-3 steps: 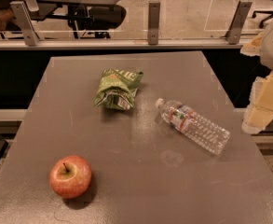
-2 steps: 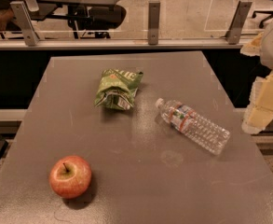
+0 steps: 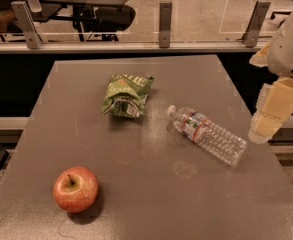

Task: Pick water bottle

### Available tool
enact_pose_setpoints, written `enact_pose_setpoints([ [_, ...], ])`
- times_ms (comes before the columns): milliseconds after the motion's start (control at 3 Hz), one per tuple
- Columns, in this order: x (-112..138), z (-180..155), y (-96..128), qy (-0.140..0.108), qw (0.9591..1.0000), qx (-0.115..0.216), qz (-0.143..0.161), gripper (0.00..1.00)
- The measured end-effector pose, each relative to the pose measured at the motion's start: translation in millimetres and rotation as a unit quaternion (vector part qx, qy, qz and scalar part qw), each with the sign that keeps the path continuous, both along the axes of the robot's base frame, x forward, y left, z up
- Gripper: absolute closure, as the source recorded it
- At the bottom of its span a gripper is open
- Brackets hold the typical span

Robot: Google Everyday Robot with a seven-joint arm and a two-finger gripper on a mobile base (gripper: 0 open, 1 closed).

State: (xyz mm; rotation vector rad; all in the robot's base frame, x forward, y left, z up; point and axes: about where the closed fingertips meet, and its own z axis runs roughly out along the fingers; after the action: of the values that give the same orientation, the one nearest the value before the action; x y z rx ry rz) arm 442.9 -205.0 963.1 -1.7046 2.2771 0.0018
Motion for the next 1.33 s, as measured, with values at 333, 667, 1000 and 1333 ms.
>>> enact_pose_setpoints([
  [333,0.5,-18.3,16.8,0.012,0.9999,0.003,-0.004,0.00],
  [667,-1.3,-40.1,36.1,0.028,0.9995,-0.008,-0.014,0.00],
  [1000,-0.9,-65.8,51.9,0.050,0.9980,-0.018,-0.035,0.00],
  [1333,2.1,-84.4,58.0,0.061,0.9964,-0.026,-0.054,0.00],
])
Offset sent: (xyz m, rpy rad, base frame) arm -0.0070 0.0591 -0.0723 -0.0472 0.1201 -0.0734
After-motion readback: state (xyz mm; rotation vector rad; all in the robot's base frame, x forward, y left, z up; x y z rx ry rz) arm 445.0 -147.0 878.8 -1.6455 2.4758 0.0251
